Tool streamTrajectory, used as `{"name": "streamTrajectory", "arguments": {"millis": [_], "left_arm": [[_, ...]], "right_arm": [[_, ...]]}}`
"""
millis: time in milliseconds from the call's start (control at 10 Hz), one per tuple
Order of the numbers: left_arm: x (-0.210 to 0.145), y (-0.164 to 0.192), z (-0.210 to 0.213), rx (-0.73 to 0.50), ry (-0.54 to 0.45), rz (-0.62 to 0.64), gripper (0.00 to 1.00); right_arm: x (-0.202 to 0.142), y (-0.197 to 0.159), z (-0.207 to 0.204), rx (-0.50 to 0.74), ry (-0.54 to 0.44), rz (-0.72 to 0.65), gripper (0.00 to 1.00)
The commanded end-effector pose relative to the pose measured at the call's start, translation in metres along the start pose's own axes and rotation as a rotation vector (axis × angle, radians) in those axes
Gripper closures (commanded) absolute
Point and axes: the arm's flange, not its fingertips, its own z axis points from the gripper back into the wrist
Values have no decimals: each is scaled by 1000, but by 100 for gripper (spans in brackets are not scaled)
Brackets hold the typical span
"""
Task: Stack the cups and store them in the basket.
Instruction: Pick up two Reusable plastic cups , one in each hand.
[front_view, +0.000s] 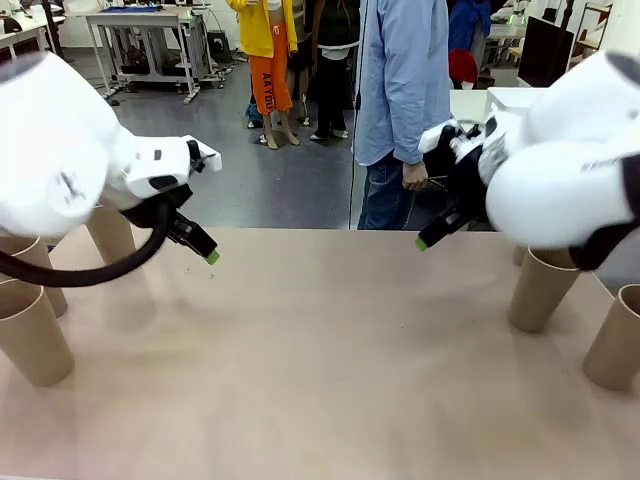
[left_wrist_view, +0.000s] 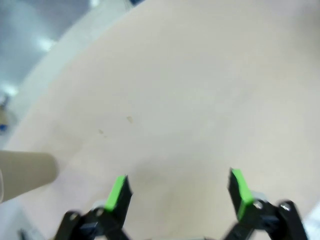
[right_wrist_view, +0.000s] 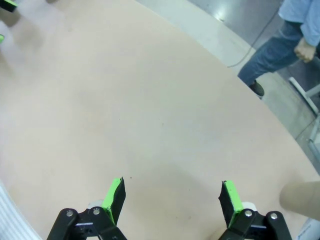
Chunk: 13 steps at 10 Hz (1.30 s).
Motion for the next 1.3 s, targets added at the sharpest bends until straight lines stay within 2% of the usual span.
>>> {"name": "streamTrajectory", "arguments": {"millis": [0, 200, 400, 700, 1000, 1200], "left_arm": [[-9, 33, 35, -142, 47, -125, 0], [-30, 55, 74, -268, -7, -249, 0], [-66, 79, 107, -402, -123, -363, 0], [-123, 100, 132, -519, -287, -450, 0], [-152, 109, 112, -574, -414, -513, 0], [-170, 106, 114, -536, -525, -516, 0]], "right_arm": [[-17, -38, 38, 114, -24, 88, 0], [-56, -68, 73, 190, -101, 162, 0], [-112, -96, 102, 259, -245, 225, 0], [-174, -119, 118, 332, -379, 236, 0], [-191, -128, 120, 343, -425, 216, 0], [-193, -129, 119, 339, -425, 204, 0]]}}
